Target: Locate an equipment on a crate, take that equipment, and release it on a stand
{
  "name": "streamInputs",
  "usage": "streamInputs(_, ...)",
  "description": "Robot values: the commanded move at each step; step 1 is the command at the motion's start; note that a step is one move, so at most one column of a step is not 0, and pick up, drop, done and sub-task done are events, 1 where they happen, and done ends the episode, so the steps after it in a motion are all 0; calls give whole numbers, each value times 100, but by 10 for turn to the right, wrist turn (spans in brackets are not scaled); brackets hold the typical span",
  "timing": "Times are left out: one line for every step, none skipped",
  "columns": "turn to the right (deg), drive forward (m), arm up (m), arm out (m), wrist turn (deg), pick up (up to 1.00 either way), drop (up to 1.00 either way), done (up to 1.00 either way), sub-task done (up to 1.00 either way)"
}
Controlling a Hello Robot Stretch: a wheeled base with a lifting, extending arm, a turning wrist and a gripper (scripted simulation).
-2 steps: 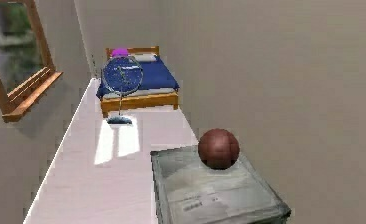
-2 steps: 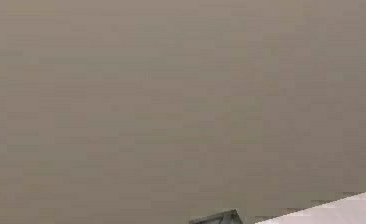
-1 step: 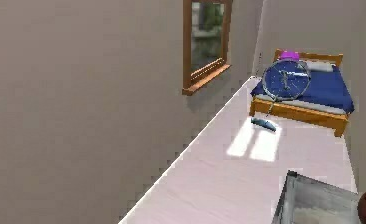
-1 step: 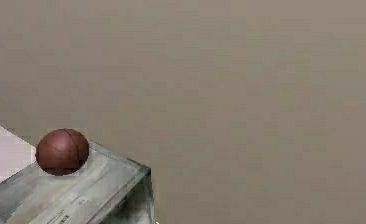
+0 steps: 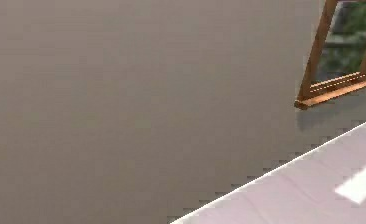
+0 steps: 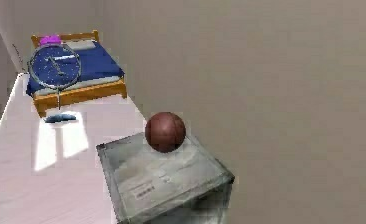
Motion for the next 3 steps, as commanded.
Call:
streamInputs(450, 0, 0, 0, 0, 0, 0, 0, 0)
streamInputs(450, 0, 0, 0, 0, 0, 0, 0, 0)
streamInputs(270, 0, 0, 0, 0, 0, 0, 0, 0)
